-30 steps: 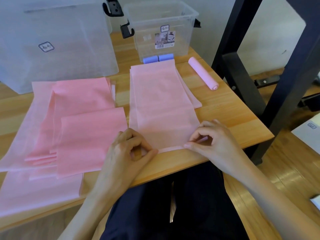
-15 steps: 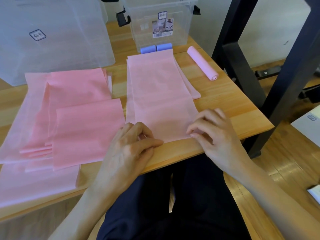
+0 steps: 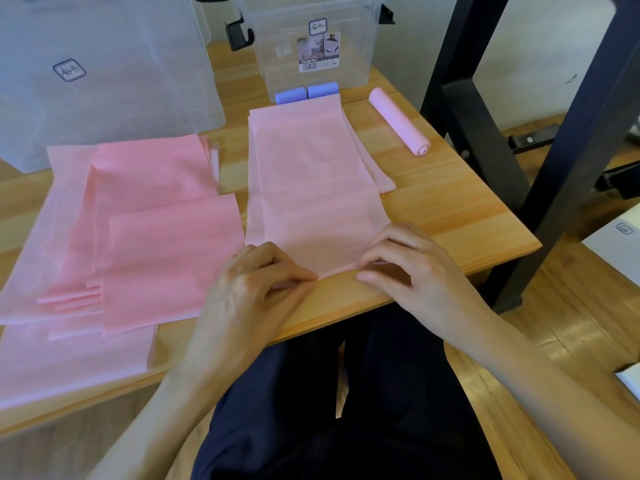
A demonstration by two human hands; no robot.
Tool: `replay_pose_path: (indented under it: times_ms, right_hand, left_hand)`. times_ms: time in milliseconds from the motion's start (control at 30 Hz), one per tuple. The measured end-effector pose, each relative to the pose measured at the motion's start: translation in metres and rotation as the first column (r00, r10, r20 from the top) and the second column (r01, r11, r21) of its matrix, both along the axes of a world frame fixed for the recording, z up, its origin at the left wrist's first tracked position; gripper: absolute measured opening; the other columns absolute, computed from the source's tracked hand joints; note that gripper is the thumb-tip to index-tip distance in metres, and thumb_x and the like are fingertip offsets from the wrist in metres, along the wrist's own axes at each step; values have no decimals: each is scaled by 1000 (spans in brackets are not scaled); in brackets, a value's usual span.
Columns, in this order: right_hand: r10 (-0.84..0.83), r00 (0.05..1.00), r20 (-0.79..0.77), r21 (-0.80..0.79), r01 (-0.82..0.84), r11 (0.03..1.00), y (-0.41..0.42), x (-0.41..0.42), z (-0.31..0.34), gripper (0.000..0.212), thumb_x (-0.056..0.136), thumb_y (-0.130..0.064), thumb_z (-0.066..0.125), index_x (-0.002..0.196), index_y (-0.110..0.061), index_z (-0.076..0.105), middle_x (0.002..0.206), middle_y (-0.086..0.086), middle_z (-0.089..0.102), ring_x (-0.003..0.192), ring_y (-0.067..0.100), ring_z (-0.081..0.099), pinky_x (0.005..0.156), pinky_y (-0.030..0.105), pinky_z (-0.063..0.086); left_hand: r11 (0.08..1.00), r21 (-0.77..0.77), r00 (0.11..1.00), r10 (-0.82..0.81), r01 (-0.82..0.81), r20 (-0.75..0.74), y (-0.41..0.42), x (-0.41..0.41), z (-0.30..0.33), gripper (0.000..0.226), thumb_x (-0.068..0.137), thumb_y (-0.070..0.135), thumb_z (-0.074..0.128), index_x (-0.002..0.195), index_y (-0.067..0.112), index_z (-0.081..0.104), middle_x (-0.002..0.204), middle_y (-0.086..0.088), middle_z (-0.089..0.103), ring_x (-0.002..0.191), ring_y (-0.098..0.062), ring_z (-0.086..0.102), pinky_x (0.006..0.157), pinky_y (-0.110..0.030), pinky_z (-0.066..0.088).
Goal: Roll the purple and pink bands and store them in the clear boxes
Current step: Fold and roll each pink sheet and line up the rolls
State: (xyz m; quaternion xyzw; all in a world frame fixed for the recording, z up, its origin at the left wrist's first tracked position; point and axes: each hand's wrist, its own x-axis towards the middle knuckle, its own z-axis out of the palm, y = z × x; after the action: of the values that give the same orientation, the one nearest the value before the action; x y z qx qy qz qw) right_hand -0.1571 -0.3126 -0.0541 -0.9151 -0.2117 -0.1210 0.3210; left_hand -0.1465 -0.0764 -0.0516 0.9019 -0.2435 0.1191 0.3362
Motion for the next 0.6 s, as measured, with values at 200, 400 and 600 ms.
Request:
replay_pose_path:
  times_ms: [200, 400, 600]
  right_hand:
    - [-30, 999, -32, 109, 33, 993, 3, 6, -5, 14, 88, -26, 65, 90, -12, 67, 92, -6, 57, 91, 12, 54, 80, 35, 50]
    - [-23, 1000, 3, 11, 23, 1000, 1, 6, 0, 26, 91, -36, 57, 86, -14, 70, 87, -5, 56, 87, 12, 50, 84, 32, 39]
    - [-91, 972, -216, -24, 88, 996, 4, 7, 17, 23, 90, -41, 57, 86, -22, 70, 92, -16, 54, 97, 9, 38, 91, 29, 35]
  left_hand:
    - [999, 48, 999, -10, 12, -50, -2, 2, 3, 18, 92, 39, 55, 89, 30, 70, 85, 22, 52, 81, -7, 51, 75, -21, 42]
    - [999, 39, 989, -11, 17, -150, 2, 7, 9, 9, 91, 27, 67, 84, 32, 70, 83, 19, 58, 83, -8, 53, 72, -10, 38]
    - [999, 40, 957, 2, 9, -289, 3, 9, 22, 10, 87, 29, 66, 79, 34, 69, 80, 14, 64, 85, -6, 57, 71, -14, 43]
